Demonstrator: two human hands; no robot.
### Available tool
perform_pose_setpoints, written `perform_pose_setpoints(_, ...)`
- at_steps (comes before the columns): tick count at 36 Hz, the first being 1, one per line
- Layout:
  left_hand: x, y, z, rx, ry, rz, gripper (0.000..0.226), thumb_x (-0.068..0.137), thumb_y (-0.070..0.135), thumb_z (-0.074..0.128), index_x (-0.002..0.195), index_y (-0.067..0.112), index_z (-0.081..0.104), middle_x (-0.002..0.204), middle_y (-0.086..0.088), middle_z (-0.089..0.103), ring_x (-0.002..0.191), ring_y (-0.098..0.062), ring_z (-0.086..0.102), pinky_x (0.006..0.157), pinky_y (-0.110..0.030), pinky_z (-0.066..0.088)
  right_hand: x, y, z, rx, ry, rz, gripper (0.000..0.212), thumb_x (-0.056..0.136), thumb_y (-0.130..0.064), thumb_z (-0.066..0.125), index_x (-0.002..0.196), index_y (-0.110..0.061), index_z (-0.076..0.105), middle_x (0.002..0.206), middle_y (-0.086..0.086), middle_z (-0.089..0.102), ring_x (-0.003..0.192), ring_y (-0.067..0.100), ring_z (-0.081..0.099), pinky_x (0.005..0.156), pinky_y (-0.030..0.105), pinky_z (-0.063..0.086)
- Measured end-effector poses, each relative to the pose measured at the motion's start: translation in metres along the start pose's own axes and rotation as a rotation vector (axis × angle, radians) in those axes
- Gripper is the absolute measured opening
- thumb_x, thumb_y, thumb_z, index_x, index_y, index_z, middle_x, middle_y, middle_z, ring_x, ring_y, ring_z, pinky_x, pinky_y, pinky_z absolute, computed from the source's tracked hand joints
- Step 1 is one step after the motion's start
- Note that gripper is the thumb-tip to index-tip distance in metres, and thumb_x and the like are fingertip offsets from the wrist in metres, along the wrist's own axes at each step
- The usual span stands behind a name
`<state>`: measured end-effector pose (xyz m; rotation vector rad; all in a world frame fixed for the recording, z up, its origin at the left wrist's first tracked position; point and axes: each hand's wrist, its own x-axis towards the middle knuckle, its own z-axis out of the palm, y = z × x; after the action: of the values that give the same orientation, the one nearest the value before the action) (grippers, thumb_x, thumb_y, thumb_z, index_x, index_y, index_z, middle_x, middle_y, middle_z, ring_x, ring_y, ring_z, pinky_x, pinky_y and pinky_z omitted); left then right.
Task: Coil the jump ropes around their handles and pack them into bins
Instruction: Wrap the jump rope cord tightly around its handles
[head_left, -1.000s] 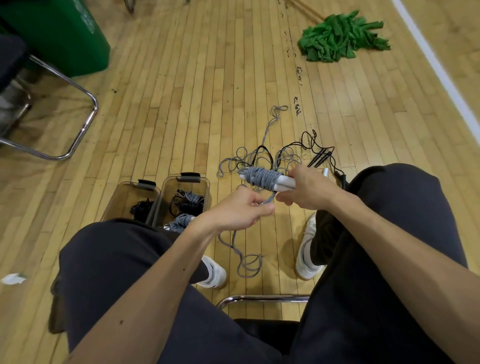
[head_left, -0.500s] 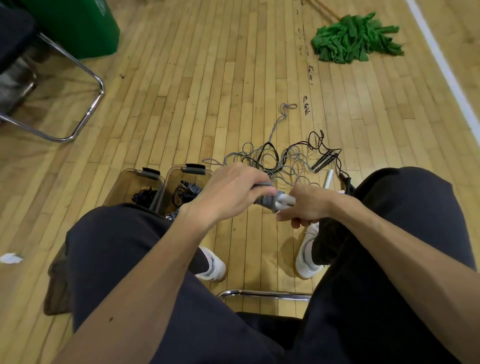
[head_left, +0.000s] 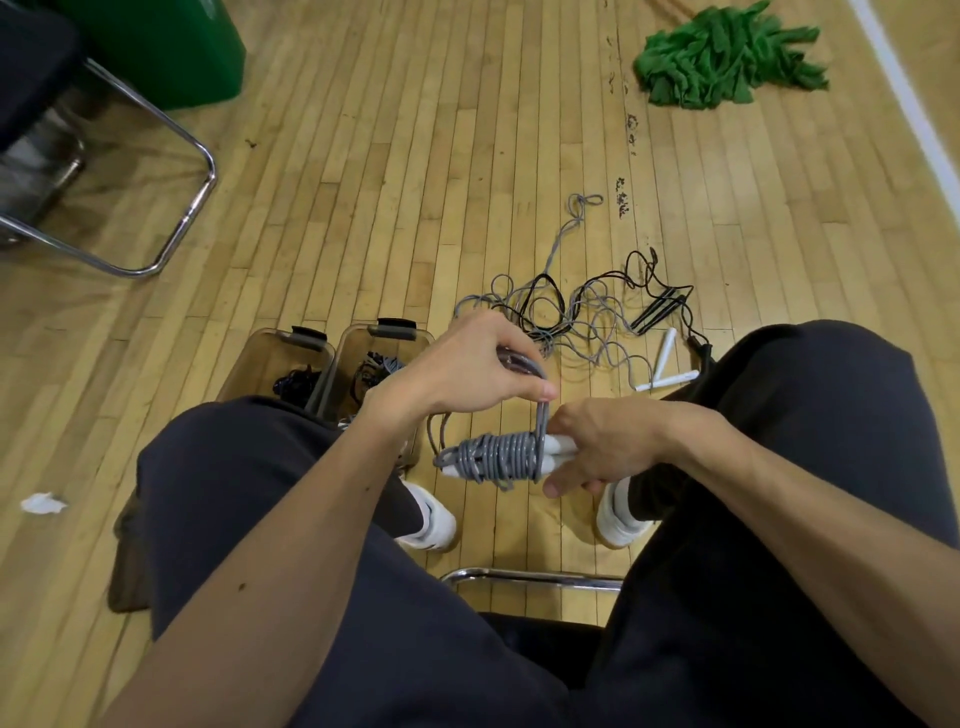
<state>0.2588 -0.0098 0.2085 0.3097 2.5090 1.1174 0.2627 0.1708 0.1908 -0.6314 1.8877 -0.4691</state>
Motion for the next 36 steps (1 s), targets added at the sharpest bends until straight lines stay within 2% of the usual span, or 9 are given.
perform_pose_setpoints(5,0.003,-0.002,-0.003,-0.144,-0.088,-0.033,0.012,0.076,0.018,0.087,0.081,0.011,0.079,0.079,-0.007,0.075,0.083,-0.025,0.071,0.088,-0.048,0.055,-0.007,0.001,0.003,0.027,0.024,-0.091,0.020,0.089,-0.034,0.075,0.085,-0.023,0.059,0.077,0.006,0.068,0.064,0.010,0.061,0.067,0.028,0.050)
perform_pose_setpoints(8,0.005,-0.002,-0.001,-0.221,-0.121,-0.045,0.011,0.077,0.014,0.085,0.084,0.008,0.079,0.083,-0.011,0.076,0.084,-0.024,0.072,0.089,-0.044,0.056,-0.014,0.003,0.004,0.082,0.045,-0.153,0.021,0.089,-0.031,0.075,0.089,-0.014,0.063,0.086,0.016,0.071,0.065,0.013,0.061,0.064,0.026,0.050)
perform_pose_setpoints(10,0.007,-0.001,0.002,-0.252,-0.137,-0.053,0.009,0.079,0.014,0.084,0.085,0.009,0.079,0.080,-0.010,0.075,0.074,-0.016,0.070,0.077,-0.034,0.057,-0.018,0.003,0.004,0.112,0.068,-0.190,0.020,0.089,-0.028,0.074,0.088,-0.012,0.063,0.083,0.018,0.070,0.063,0.013,0.060,0.061,0.024,0.048)
perform_pose_setpoints(13,0.007,-0.002,0.002,-0.323,-0.115,-0.085,0.008,0.084,0.012,0.078,0.086,0.005,0.077,0.063,-0.004,0.065,0.051,-0.004,0.053,0.051,-0.020,0.038,-0.024,0.003,0.002,0.194,0.160,-0.231,0.019,0.088,-0.024,0.075,0.080,-0.019,0.060,0.066,0.004,0.064,0.057,0.010,0.057,0.057,0.025,0.044)
perform_pose_setpoints(16,0.009,-0.005,0.000,-0.428,-0.084,-0.132,0.005,0.088,0.009,0.072,0.090,0.005,0.074,0.061,0.002,0.065,0.051,-0.004,0.054,0.048,-0.017,0.039,-0.027,0.004,-0.003,0.308,0.271,-0.262,0.024,0.086,-0.019,0.077,0.075,-0.019,0.056,0.057,-0.007,0.058,0.051,0.007,0.054,0.053,0.024,0.042)
perform_pose_setpoints(21,0.009,0.002,0.004,-0.476,-0.070,-0.186,0.005,0.088,0.004,0.065,0.086,0.008,0.068,0.064,0.003,0.065,0.057,-0.005,0.059,0.051,-0.011,0.043,-0.032,0.005,-0.008,0.436,0.332,-0.317,0.017,0.087,-0.010,0.074,0.079,-0.005,0.060,0.060,0.001,0.060,0.053,0.016,0.054,0.054,0.030,0.043)
perform_pose_setpoints(25,-0.001,-0.008,0.011,-0.323,-0.040,-0.270,0.037,0.097,-0.006,0.054,0.071,0.020,0.047,0.065,0.006,0.046,0.057,-0.007,0.047,0.050,-0.013,0.039,-0.034,0.007,-0.011,0.529,0.369,-0.302,0.016,0.090,-0.015,0.074,0.087,-0.003,0.066,0.065,0.003,0.064,0.060,0.017,0.059,0.060,0.033,0.048)
perform_pose_setpoints(30,0.008,-0.005,0.018,-0.372,-0.090,-0.355,0.030,0.102,0.000,0.039,0.077,0.015,0.047,0.045,0.013,0.047,0.041,0.001,0.036,0.046,-0.018,0.028,-0.031,0.009,-0.013,0.634,0.407,-0.217,0.019,0.090,-0.017,0.075,0.078,-0.009,0.063,0.063,0.001,0.064,0.056,0.012,0.055,0.056,0.022,0.046)
perform_pose_setpoints(36,0.005,-0.001,0.019,-0.391,-0.096,-0.291,0.021,0.103,0.012,0.040,0.092,0.015,0.057,0.059,0.001,0.046,0.047,-0.009,0.030,0.044,-0.022,0.024,-0.025,0.009,-0.015,0.724,0.472,-0.144,0.016,0.091,-0.012,0.074,0.079,-0.011,0.063,0.064,0.003,0.063,0.053,0.011,0.052,0.051,0.020,0.044)
